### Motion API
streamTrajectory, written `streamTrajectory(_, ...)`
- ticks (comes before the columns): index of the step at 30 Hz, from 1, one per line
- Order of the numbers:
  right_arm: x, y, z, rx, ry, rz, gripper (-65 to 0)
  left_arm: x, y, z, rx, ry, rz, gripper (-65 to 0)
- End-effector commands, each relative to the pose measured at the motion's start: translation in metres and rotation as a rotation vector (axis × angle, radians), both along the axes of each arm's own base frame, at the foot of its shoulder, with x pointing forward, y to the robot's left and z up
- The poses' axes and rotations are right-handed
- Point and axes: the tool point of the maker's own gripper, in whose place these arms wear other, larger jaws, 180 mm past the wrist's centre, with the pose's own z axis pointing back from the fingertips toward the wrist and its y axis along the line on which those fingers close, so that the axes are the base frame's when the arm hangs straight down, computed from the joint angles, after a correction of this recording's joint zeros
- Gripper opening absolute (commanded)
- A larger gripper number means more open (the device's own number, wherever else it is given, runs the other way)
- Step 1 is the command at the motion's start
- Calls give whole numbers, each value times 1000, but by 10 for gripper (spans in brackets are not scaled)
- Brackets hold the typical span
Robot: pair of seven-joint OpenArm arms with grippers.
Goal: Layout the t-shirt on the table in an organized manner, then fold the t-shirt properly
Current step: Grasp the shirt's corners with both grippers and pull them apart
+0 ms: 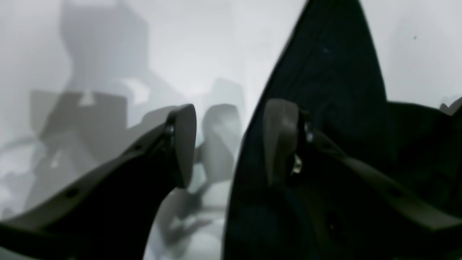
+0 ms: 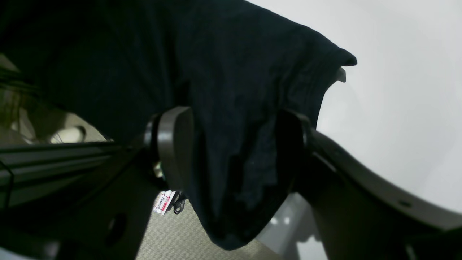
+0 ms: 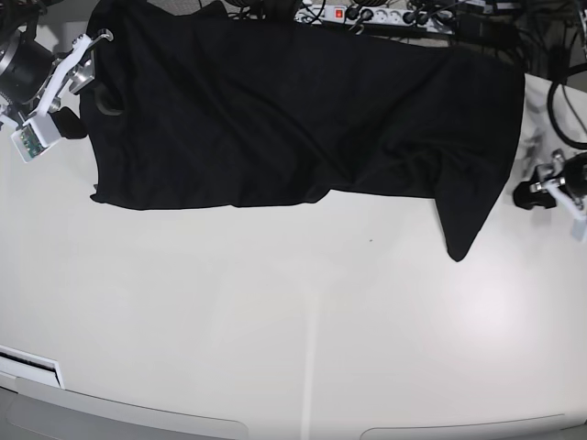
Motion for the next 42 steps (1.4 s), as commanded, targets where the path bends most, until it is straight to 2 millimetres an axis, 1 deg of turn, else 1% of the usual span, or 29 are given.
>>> streamTrajectory(1,3,1,7,6,-27,10,-273,16,8,14,15,-51,9,-336)
streamTrajectory(3,3,0,7,6,-25,2,-273,23,0,5,12,-42,12,-336)
streamTrajectory(6,4,-1,7,9,-24,-12,-273,36,-20,-3,-8,-32,-2,-336)
streamTrajectory(10,4,-1,6,9,-19,-15,-273,52,-51,-8,-29,-32,-54,-336)
streamTrajectory(12,5,0,5,24,-13,-45,-273,55,-61,-9,-39,-31,-73,-336)
streamTrajectory(14,11,3,5,37,-21,-70,-273,58,-67,-8,-44,-30,-84,-337)
streamTrajectory(15,14,4,3,28,-27,-74,-273,59,-69,-8,-50,-33,-85,-350)
streamTrajectory(16,18,4,-1,15,-31,-76,-273,61,-72,-7,-55,-37,-86,-387)
streamTrajectory(17,24,4,-6,6,-37,-84,-273,63,-74,-6,-58,-39,-88,-451)
streamTrajectory(19,40,2,-17,1,-50,-114,-273,63,-71,-7,-53,-27,-71,-623)
streamTrajectory(20,49,0,-24,-1,-53,-134,-273,63,-68,-8,-45,-19,-54,-650)
streamTrajectory(22,69,-10,-38,-13,-40,-187,-273,61,-62,-11,-23,-4,-39,-650)
streamTrajectory(25,97,-31,-58,-19,-10,-276,-273,58,-56,-13,10,13,-43,-650)
streamTrajectory(28,118,-50,-78,8,41,-339,-273,58,-55,-13,12,14,-42,-650)
streamTrajectory(30,130,-54,-91,56,76,-354,-273,58,-55,-13,11,13,-42,-650)
streamTrajectory(32,139,-53,-102,118,116,-358,-273,58,-56,-13,11,14,-43,-650)
streamTrajectory(36,151,-53,-126,186,198,-351,-273,58,-55,-13,11,13,-43,-650)
streamTrajectory(38,157,-52,-134,212,219,-340,-274,58,-55,-13,12,14,-42,-650)
streamTrajectory(42,161,-56,-145,228,261,-355,-274,57,-54,-13,16,16,-43,-650)
